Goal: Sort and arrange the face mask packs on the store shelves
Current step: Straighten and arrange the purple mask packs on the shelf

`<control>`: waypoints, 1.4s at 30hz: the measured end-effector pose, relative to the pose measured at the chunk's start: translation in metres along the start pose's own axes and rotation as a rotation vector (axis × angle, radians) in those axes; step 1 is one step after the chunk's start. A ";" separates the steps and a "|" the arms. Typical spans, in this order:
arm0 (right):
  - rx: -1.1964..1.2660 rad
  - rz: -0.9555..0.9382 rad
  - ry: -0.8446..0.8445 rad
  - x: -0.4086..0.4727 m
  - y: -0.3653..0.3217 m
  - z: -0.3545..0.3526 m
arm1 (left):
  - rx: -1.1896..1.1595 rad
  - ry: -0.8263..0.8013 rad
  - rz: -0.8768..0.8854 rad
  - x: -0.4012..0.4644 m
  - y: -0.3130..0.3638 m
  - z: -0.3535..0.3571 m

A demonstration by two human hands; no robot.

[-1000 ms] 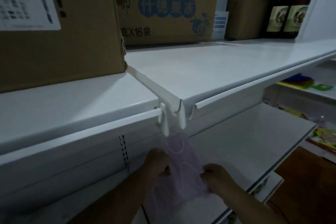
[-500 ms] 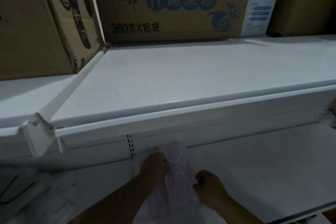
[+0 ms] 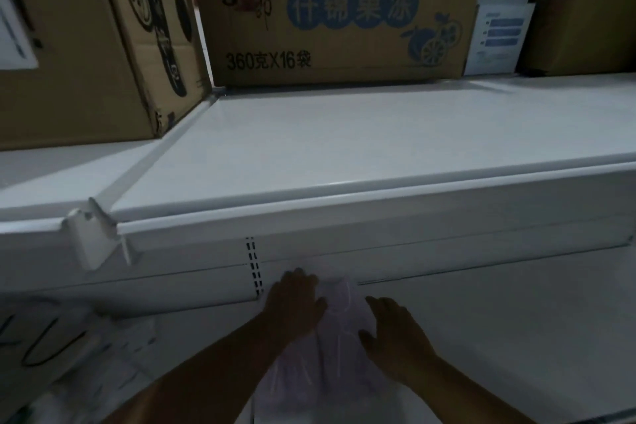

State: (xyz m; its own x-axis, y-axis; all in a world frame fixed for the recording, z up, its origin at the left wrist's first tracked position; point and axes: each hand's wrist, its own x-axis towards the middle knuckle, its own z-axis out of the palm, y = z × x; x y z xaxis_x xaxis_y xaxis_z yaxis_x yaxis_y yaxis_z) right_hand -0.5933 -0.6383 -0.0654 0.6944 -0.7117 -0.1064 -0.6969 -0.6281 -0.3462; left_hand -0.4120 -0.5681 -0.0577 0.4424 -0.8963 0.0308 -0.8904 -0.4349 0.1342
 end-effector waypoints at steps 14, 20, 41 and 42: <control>-0.117 -0.589 -0.138 0.017 -0.144 0.024 | -0.115 0.133 -0.415 -0.104 -0.136 -0.074; -0.108 -0.753 -0.173 0.000 -0.216 0.052 | -0.020 0.134 -0.677 -0.193 -0.198 -0.104; -0.258 -1.028 -0.284 -0.152 -0.475 0.135 | -0.056 0.129 -0.748 -0.452 -0.399 -0.135; -0.257 -1.021 -0.278 -0.154 -0.486 0.141 | -0.069 0.135 -0.749 -0.460 -0.408 -0.133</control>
State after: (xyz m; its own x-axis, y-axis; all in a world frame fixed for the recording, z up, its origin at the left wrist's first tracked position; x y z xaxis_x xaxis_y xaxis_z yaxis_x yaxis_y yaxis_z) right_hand -0.3365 -0.1786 -0.0120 0.9608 0.2595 -0.0978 0.2380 -0.9526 -0.1895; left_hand -0.2382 0.0334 0.0055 0.9388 -0.3434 0.0277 -0.3404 -0.9122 0.2281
